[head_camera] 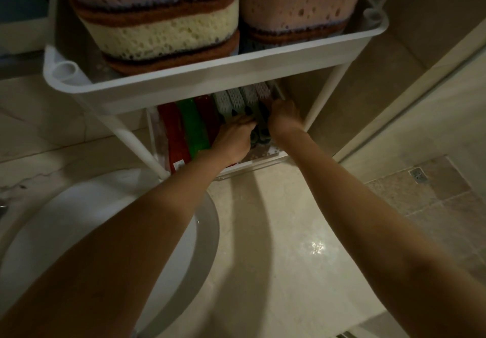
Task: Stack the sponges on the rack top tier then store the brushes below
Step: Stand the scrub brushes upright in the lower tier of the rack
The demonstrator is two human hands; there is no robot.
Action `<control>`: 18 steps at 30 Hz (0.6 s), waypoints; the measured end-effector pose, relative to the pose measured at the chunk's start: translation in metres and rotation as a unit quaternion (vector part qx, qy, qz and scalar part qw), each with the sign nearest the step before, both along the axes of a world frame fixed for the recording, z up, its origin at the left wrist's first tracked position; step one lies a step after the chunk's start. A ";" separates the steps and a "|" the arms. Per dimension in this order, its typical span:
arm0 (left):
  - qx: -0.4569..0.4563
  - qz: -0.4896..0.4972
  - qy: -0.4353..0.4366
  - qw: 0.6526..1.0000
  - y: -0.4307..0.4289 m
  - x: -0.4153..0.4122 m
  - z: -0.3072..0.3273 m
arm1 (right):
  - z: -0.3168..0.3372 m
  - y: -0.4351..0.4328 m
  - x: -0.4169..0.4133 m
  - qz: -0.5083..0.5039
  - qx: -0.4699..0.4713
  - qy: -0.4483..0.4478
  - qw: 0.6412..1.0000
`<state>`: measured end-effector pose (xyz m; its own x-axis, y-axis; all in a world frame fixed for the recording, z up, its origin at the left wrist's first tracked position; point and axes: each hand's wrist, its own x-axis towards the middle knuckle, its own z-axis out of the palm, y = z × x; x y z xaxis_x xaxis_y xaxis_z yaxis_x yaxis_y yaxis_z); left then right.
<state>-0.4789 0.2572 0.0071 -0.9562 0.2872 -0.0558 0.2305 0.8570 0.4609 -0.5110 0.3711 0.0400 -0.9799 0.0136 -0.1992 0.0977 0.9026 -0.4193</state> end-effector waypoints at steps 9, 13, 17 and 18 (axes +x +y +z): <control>-0.131 -0.053 -0.030 0.989 -0.003 0.006 -0.007 | -0.007 0.005 0.015 0.030 0.027 0.020 0.999; -0.183 -0.075 -0.027 0.980 -0.005 0.011 -0.010 | -0.010 0.005 0.046 -0.005 -0.011 0.077 0.997; -0.202 -0.074 -0.021 0.976 -0.006 0.015 -0.011 | -0.017 0.006 0.073 -0.030 -0.008 0.088 0.996; -0.201 -0.071 -0.024 0.977 -0.006 0.015 -0.011 | -0.018 0.008 0.074 -0.029 0.005 0.083 0.996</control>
